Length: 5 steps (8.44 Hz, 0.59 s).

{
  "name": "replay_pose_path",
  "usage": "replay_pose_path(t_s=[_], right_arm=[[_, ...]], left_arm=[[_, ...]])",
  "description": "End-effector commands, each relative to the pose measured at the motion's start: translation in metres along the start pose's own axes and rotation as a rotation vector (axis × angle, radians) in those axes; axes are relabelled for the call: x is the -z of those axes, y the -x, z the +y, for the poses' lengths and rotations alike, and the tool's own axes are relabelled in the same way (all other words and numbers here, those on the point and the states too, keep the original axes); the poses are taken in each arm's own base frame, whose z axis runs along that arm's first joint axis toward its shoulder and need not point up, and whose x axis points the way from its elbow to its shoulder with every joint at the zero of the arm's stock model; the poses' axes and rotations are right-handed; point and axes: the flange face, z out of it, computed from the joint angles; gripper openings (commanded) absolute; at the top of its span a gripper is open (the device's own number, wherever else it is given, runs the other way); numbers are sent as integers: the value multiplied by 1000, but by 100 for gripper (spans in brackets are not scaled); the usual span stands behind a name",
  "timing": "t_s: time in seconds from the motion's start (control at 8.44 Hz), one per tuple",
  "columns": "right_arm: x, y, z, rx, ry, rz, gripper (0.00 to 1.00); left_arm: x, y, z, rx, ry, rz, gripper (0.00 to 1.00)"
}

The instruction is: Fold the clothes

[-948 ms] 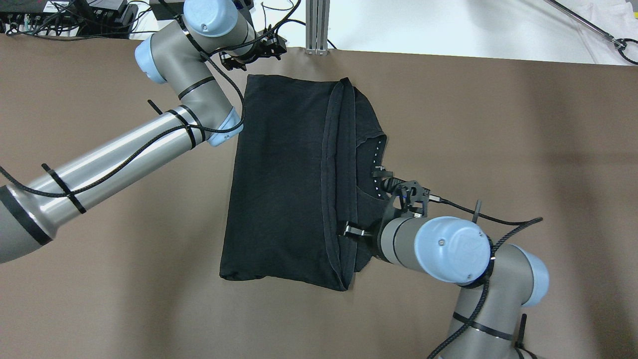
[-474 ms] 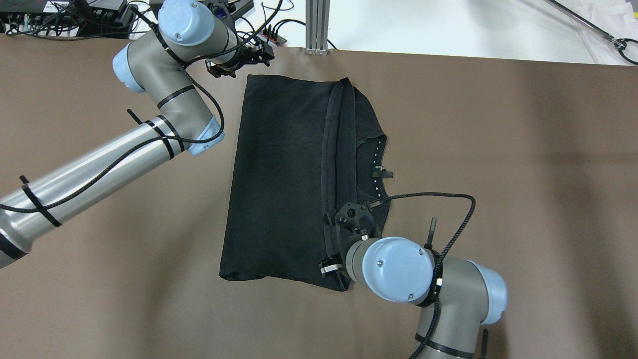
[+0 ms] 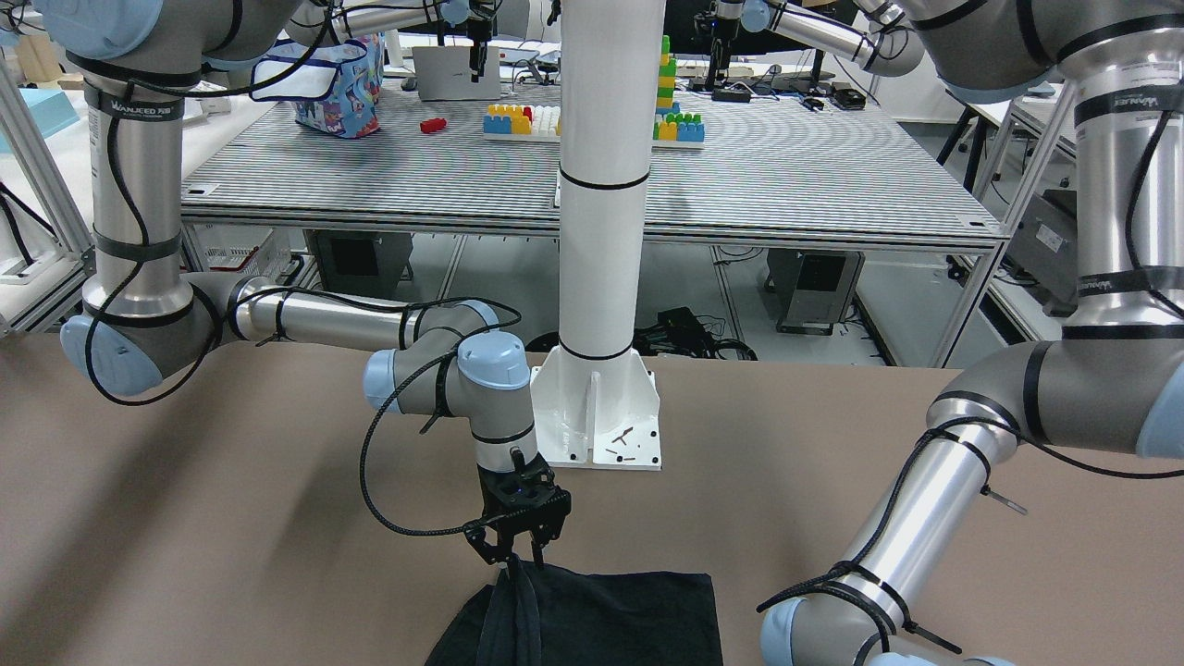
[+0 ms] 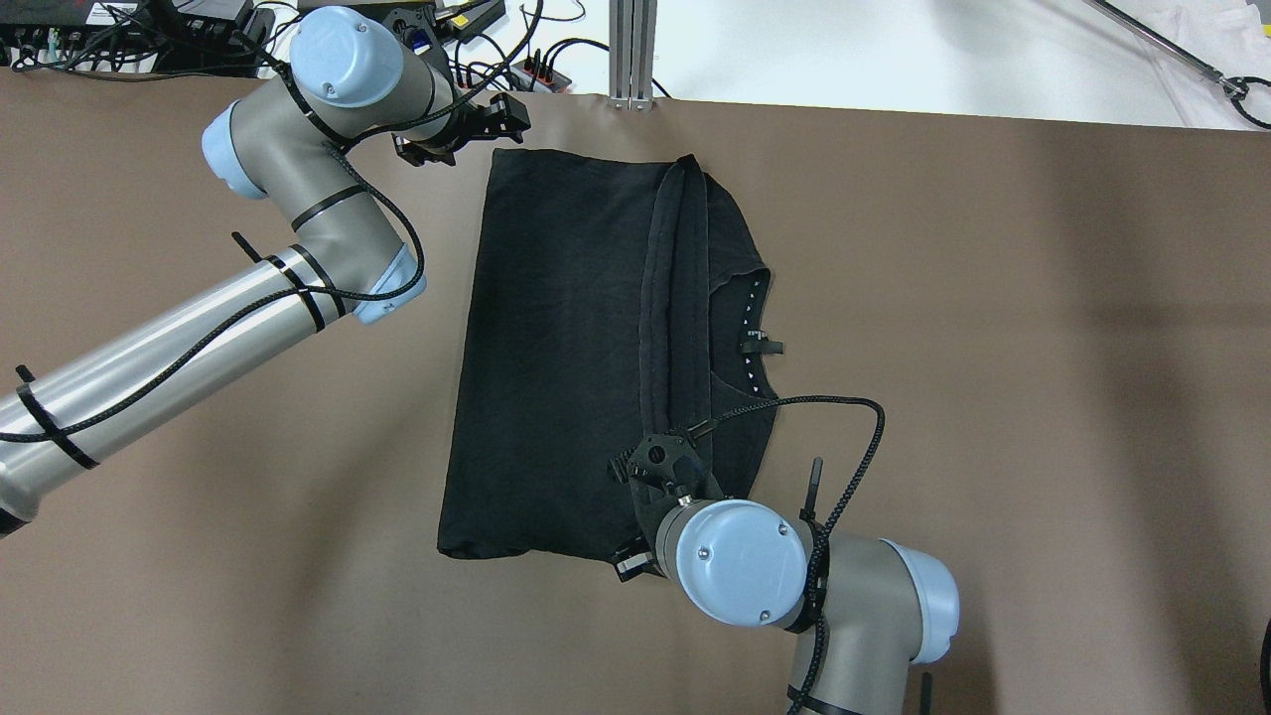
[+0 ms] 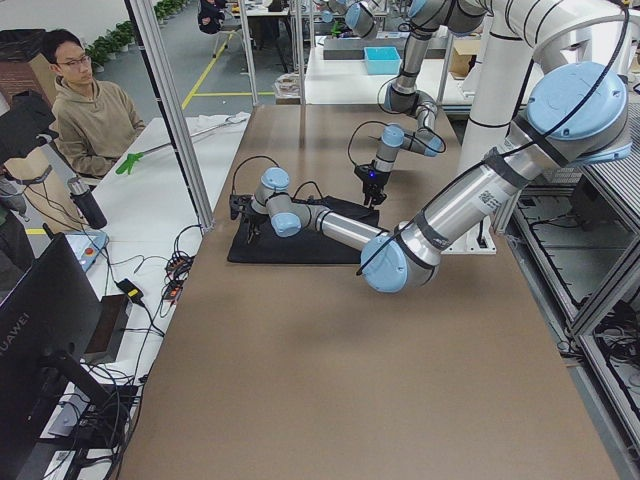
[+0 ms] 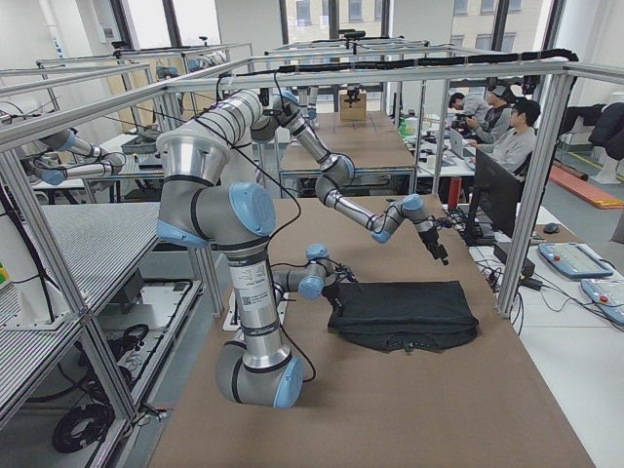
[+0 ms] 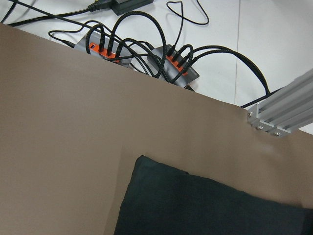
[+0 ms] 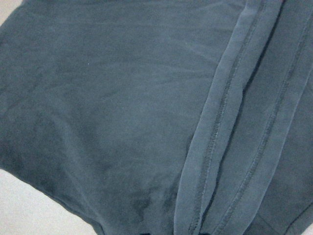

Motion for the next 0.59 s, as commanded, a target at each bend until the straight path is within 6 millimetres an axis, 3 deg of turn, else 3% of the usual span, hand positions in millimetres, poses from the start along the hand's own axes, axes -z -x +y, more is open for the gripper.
replay_pose_path(t_s=[0.0,0.12,0.47], right_arm=[[-25,6,-1,14,-1,55,42],[-28,15,-10,22,-14,61,42],[-32,10,-6,24,-6,69,32]], left_arm=[[0,1,1,1,0,0,100],[0,1,1,1,0,0,100],[-1,2,1,0,-1,-3,100]])
